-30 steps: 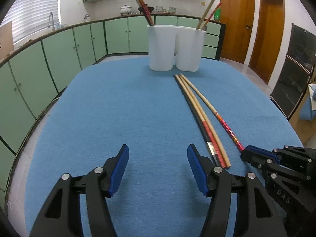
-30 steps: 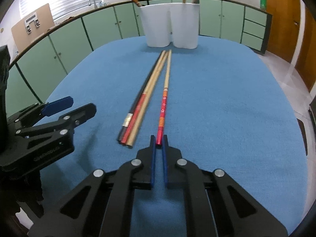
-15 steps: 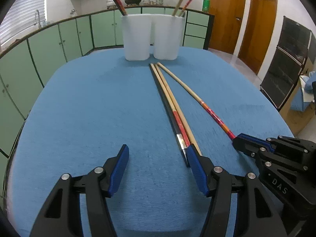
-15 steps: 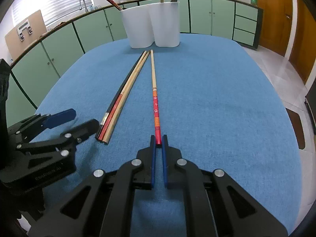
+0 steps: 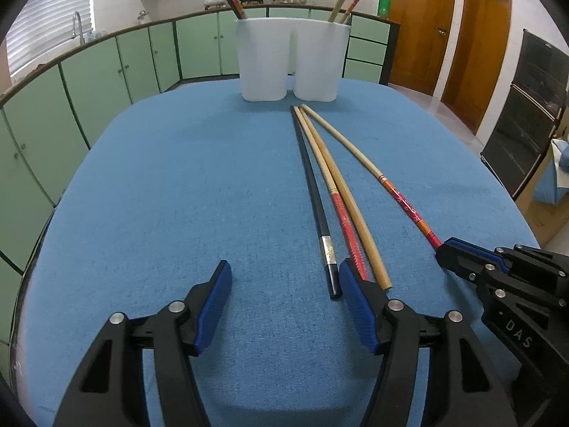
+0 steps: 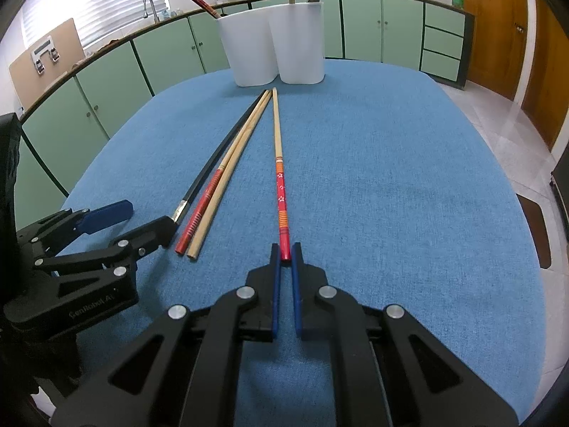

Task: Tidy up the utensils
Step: 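Grasp a red-tipped chopstick with the right tool while the left tool grasps a black one, then carry both chopsticks to the white holder and drop them in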

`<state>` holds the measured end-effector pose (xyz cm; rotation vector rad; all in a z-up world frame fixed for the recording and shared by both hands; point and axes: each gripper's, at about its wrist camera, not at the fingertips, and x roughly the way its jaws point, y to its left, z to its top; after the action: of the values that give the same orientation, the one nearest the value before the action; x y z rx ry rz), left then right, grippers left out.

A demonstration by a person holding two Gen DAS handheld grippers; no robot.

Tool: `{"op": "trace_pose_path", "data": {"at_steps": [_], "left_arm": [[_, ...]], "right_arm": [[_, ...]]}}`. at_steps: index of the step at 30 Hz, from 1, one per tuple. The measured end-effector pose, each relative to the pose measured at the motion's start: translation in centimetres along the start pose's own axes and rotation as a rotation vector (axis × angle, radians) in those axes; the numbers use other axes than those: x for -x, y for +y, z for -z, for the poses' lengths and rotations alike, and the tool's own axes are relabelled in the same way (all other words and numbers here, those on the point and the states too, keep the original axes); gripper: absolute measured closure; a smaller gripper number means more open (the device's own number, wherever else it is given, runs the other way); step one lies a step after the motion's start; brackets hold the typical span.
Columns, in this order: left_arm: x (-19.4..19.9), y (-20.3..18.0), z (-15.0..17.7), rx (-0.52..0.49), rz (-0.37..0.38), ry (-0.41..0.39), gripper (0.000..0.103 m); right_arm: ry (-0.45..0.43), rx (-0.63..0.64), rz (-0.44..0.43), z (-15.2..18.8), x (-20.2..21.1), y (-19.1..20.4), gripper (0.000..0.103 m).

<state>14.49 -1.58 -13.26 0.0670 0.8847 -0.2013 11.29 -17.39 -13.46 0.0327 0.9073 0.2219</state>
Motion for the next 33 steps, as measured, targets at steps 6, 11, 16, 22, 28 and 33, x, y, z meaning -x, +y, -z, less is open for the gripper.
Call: {"op": "trace_pose_path", "data": {"at_steps": [6,11,16,22,28,33], "left_arm": [[-0.5,-0.7,-0.2,-0.024,-0.028,0.020,0.041],[-0.4,-0.4,-0.2,-0.010,-0.024,0.010,0.057],[-0.3,-0.8,-0.2,-0.029,-0.005,0.002,0.097],[0.8,-0.7,-0.4,-0.022,0.016,-0.029,0.097],[4.7,-0.3,-2.1,-0.037,0.007,-0.129,0.097],[8.3,0.3,-4.5,-0.043,0.005,-0.233,0.097]], "right_arm": [[0.002,0.012,-0.004,-0.1,-0.2,0.2,0.095],[0.003,-0.004,-0.030,-0.2,-0.4,-0.2,0.095],[-0.001,-0.013,-0.039,-0.1,-0.3,-0.4,0.098],[-0.048,0.035,-0.020,-0.3,1.1,0.2,0.098],[-0.131,0.049,-0.015,-2.3,4.3,-0.1,0.098],[-0.214,0.075,-0.016,-4.8,7.6,-0.3,0.098]]}}
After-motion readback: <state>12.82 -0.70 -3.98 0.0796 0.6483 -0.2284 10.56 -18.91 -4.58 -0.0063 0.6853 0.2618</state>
